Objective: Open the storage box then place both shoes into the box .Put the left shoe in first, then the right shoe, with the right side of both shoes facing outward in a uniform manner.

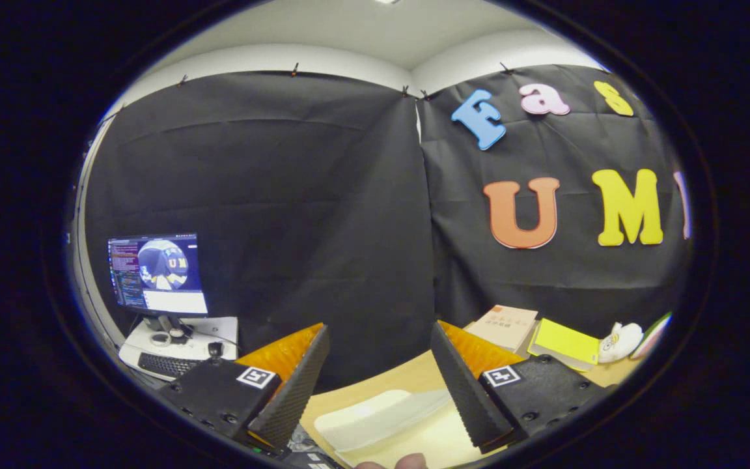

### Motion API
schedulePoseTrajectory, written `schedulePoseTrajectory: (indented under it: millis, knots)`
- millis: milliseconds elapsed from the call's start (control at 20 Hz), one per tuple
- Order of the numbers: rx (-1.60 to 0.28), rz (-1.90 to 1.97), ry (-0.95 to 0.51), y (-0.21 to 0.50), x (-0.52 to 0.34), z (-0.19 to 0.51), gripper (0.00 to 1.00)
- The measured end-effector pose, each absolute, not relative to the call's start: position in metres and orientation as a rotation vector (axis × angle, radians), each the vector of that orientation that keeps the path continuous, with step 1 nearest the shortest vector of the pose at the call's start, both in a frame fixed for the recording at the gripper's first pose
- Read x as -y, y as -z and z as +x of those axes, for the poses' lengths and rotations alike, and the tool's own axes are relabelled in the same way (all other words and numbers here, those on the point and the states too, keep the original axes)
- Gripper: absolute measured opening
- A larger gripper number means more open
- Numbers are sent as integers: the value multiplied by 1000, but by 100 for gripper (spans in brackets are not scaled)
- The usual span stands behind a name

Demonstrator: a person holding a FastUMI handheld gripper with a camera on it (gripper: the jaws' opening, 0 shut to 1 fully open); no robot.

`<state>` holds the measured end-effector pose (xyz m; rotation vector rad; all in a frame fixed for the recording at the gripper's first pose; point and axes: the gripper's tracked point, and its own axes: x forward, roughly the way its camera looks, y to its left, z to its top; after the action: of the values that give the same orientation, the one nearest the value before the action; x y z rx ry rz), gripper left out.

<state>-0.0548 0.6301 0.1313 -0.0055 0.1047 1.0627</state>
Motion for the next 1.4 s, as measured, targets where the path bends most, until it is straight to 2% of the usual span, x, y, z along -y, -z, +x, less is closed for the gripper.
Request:
schedulePoseTrajectory:
  millis: [350,800,1150,1400]
  knots:
    - [-102,33,-942,-129,-552,-29,100]
    - [-138,57,-699,-90,-404,11,100]
    - [-272,15,-467,-13,-280,48,100]
    - [-418,-19,-422,55,-244,64,100]
